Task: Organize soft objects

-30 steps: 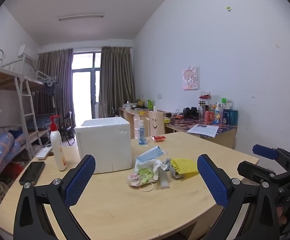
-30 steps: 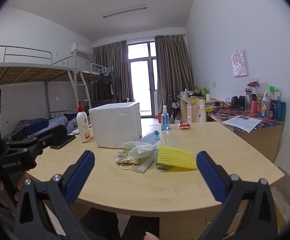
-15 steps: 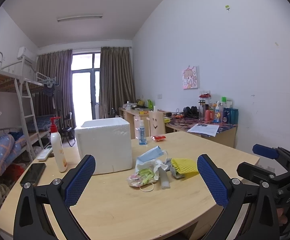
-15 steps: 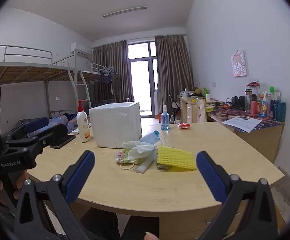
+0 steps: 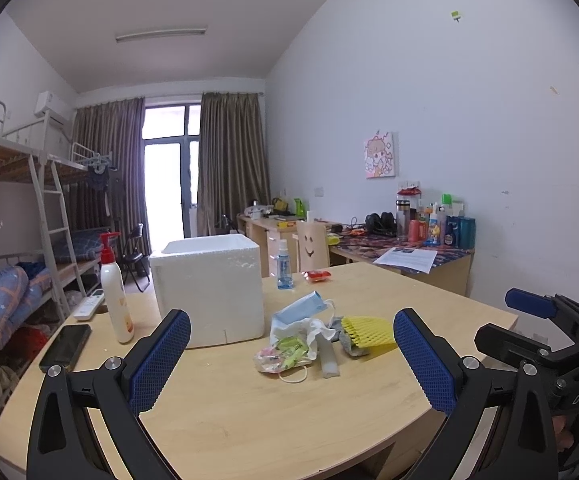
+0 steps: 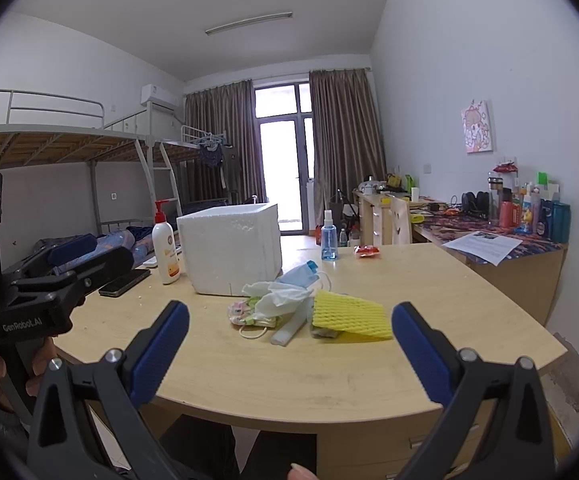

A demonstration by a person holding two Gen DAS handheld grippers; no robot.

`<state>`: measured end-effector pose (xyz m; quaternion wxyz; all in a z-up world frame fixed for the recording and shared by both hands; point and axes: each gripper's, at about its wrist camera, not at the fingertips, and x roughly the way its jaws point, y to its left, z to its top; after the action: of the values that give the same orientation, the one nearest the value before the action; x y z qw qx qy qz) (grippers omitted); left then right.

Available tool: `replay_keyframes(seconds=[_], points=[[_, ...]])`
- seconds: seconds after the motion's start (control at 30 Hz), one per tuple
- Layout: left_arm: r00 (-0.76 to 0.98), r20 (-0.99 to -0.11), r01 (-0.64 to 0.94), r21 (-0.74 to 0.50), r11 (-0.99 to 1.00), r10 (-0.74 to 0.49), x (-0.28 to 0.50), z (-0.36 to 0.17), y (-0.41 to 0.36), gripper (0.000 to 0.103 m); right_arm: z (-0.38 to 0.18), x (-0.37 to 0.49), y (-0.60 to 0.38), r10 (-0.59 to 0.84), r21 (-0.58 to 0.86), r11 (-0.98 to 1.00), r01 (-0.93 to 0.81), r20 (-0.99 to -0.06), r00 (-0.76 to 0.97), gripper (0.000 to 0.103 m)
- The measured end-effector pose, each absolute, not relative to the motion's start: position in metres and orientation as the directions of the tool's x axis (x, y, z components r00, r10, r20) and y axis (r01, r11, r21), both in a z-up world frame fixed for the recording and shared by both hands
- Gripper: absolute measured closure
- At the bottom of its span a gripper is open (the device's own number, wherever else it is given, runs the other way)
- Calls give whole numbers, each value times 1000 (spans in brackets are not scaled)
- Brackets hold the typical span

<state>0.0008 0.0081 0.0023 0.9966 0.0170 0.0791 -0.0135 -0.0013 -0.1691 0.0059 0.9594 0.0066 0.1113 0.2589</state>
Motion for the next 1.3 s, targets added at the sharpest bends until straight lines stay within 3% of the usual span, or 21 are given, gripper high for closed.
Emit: replay_keyframes(seconds=[0.77, 1.3], points=[[983, -179, 32, 31, 999, -26, 7, 1, 11, 1, -1, 4, -169, 492, 77, 869, -488, -224, 841, 1], [960, -276, 44, 16, 999, -38, 51, -10, 21, 1, -6, 42, -168, 449, 66, 891, -450, -286, 847, 1]])
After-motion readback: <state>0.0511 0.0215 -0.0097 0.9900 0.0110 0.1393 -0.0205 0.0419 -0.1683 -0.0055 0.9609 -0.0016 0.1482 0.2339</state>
